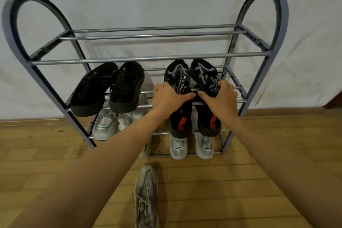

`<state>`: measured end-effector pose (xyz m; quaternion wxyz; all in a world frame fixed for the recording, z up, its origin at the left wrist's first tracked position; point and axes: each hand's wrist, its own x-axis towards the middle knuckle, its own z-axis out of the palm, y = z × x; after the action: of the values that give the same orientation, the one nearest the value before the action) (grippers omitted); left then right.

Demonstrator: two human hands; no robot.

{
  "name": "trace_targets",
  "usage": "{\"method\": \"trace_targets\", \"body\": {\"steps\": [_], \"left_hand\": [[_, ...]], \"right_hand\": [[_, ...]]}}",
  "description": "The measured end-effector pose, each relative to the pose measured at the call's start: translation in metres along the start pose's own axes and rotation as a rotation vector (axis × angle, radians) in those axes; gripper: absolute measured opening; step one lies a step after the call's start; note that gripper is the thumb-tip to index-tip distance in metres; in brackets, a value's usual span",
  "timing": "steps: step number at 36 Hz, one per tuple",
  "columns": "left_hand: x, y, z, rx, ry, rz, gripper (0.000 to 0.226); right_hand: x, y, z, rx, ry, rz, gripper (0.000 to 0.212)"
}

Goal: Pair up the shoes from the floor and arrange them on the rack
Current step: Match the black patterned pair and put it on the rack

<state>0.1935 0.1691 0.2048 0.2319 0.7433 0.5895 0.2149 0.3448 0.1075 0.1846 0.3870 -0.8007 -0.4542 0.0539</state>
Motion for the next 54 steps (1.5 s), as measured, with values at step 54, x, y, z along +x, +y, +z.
{"method": "trace_targets", "body": {"steps": [54], "left_hand": [[-0.26, -0.368, 0.035, 0.14, -0.545, -0.4, 0.079]], "right_hand": [[-0.329, 0.019, 0.22, -0.423, -0.943, -0.386, 0.052]]}}
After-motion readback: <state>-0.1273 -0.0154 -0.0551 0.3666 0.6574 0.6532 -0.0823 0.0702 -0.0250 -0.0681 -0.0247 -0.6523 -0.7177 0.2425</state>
